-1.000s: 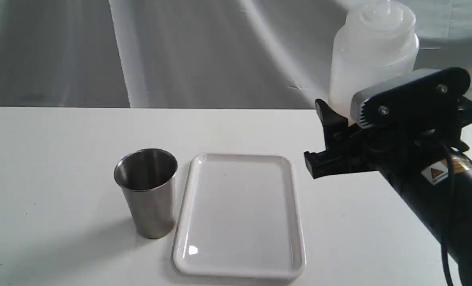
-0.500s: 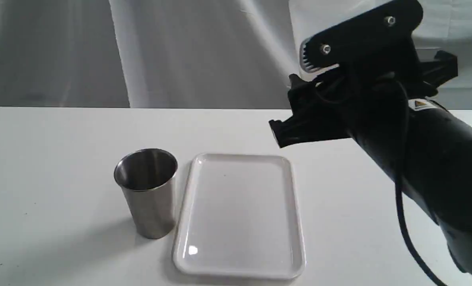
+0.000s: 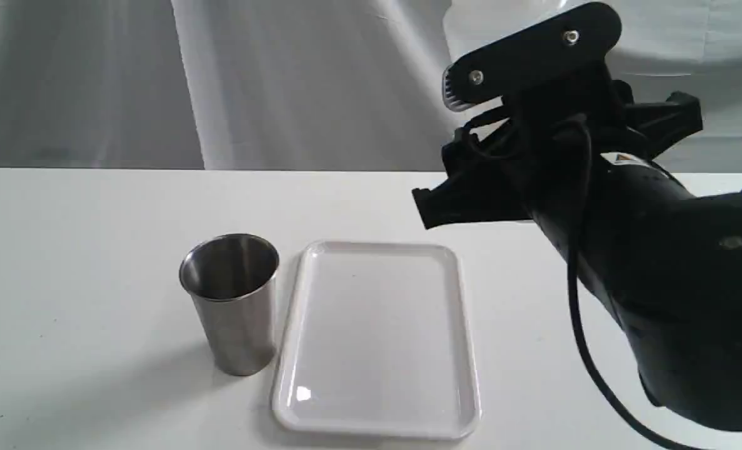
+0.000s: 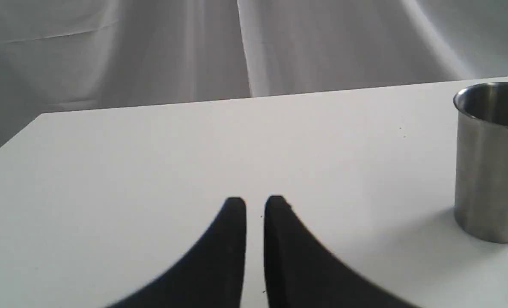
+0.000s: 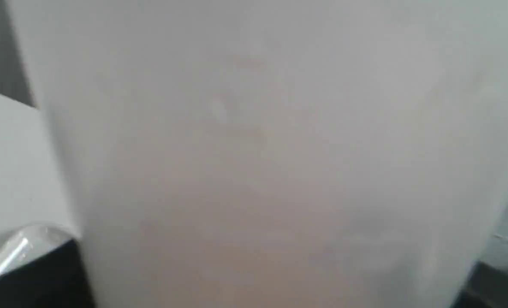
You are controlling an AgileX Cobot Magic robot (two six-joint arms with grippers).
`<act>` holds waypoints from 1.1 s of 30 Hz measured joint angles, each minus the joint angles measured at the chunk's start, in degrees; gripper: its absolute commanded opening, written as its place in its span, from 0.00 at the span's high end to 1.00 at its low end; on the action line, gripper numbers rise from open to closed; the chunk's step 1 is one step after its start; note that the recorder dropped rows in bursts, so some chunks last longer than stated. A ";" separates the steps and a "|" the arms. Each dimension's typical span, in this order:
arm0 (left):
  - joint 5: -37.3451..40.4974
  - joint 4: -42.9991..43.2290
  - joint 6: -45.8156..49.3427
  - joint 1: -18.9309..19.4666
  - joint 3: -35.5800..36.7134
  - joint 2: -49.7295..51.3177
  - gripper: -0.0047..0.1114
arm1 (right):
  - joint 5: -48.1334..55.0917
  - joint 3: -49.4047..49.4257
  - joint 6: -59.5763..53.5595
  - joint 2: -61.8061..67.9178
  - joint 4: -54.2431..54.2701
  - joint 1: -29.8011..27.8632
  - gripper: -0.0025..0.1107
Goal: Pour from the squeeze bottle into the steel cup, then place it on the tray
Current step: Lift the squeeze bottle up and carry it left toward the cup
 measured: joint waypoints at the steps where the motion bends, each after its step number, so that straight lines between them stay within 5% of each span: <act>1: 0.00 0.00 0.00 0.00 0.00 0.00 0.89 | 0.13 -0.11 2.73 0.00 -2.13 0.00 0.98; 10: 0.00 0.00 0.00 0.00 0.00 0.00 0.89 | 8.31 -0.20 27.53 0.00 -17.92 -0.63 0.98; 18: 0.00 0.00 0.00 0.00 0.00 0.00 0.89 | 19.44 -0.20 60.90 0.00 -44.88 -7.28 0.98; 33: 0.00 0.00 0.00 0.00 0.00 0.00 0.89 | 40.94 -3.66 88.17 0.08 -73.97 -17.09 0.98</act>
